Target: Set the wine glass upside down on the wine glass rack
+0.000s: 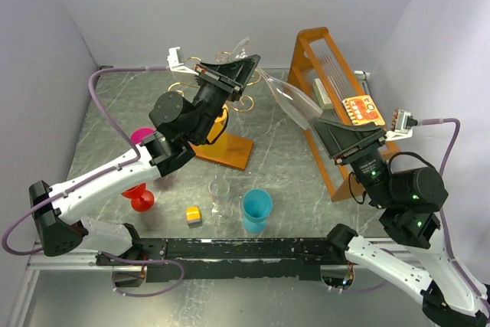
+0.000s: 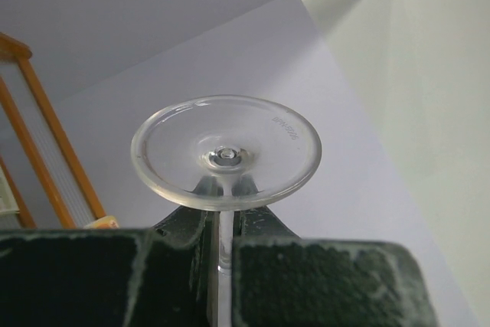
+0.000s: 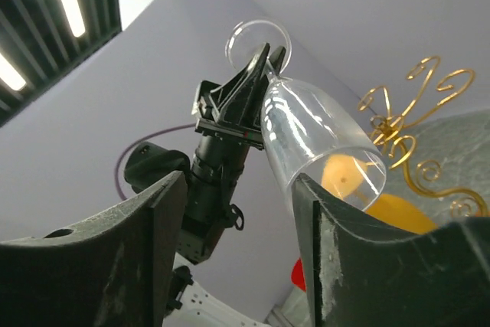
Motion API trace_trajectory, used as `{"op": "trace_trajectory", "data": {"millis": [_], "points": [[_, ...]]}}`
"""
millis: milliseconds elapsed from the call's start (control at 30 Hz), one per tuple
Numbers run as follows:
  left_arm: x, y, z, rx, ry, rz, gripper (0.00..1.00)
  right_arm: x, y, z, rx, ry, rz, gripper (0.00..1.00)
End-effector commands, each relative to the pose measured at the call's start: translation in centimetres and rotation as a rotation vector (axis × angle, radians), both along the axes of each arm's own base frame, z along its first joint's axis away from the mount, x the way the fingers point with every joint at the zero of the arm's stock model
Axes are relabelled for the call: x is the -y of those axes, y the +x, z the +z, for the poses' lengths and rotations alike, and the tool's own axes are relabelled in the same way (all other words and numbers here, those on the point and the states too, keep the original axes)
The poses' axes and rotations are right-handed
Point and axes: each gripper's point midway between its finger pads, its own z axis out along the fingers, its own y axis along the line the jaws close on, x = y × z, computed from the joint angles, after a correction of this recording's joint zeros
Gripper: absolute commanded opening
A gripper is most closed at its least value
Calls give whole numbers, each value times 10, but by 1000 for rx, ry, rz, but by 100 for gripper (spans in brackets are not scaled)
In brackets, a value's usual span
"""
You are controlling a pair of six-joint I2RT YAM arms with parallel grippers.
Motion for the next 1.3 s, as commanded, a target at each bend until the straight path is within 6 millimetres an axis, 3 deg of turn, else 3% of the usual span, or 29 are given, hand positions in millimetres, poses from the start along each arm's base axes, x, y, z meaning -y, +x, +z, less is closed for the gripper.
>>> {"op": "trace_trajectory", "data": {"millis": [0,200,367,500,633,800,1000,1267], "points": [[-20,-6,16,74,1,66,7,4,-8,-3,-6,-48,11,61],[-40,-13,11,105,91,120,7,-1,-23,-20,63,-246,55,74],[-51,-28,9,181,202,126,7,-11,-55,-19,226,-405,181,75],[-47,-46,9,303,330,80,7,-14,-69,-11,307,-465,234,76],[-39,-70,5,481,484,13,7,-13,-59,2,301,-452,188,77],[-31,-96,-19,632,655,-89,7,-28,-38,10,290,-444,160,78],[-31,-118,-28,705,657,-181,7,-62,-17,-5,289,-499,217,77],[-21,-132,-37,725,623,-279,7,-99,-18,-25,337,-536,373,73]]}}
